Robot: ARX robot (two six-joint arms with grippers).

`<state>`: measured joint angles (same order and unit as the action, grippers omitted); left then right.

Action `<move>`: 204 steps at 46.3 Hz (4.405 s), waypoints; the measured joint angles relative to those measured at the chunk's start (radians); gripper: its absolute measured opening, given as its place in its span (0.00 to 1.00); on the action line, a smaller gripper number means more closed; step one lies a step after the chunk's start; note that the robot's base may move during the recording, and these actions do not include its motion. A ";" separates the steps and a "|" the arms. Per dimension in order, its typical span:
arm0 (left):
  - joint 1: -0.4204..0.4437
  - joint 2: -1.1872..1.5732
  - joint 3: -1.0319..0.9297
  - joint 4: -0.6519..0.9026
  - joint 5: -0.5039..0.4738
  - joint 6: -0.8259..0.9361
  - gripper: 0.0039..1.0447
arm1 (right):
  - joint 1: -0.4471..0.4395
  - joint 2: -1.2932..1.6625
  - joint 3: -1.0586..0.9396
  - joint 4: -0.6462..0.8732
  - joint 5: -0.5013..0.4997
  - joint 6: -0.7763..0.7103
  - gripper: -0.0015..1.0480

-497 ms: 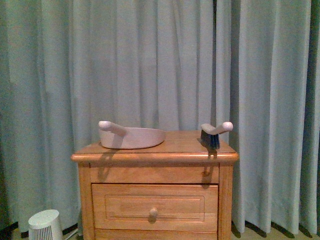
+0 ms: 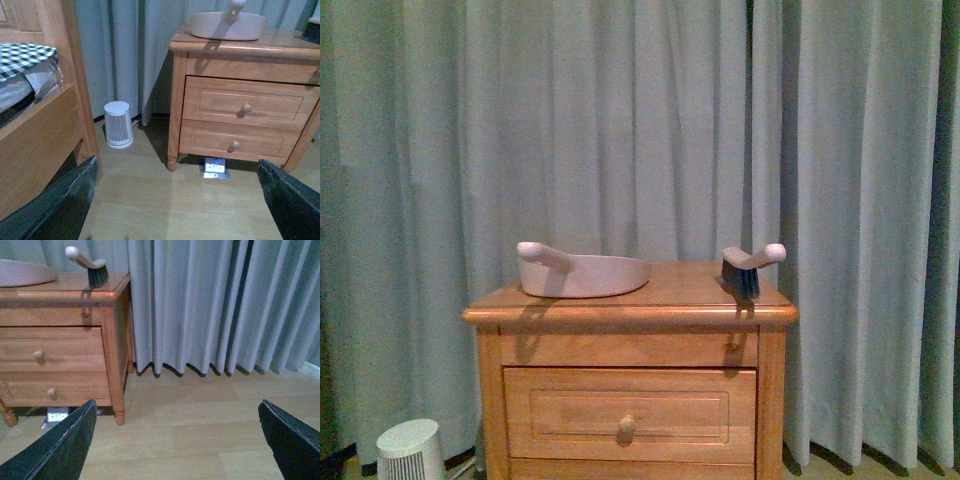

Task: Clean up trash

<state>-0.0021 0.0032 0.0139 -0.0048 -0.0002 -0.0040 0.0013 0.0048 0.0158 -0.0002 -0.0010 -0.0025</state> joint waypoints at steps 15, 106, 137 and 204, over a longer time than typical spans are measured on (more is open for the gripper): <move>0.000 0.000 0.000 0.000 0.000 0.000 0.93 | 0.000 0.000 0.000 0.000 0.000 0.000 0.93; -0.016 0.636 0.255 0.187 0.011 -0.026 0.93 | 0.000 0.000 0.000 0.000 0.000 0.002 0.93; -0.235 1.745 1.345 -0.299 -0.173 0.098 0.93 | 0.000 0.000 0.000 0.000 0.000 0.002 0.93; -0.233 1.859 1.314 -0.080 -0.171 0.069 0.26 | 0.000 0.000 0.000 0.000 0.000 0.002 0.93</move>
<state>-0.2356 1.8622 1.3277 -0.0853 -0.1715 0.0647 0.0013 0.0048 0.0158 -0.0002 -0.0010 -0.0010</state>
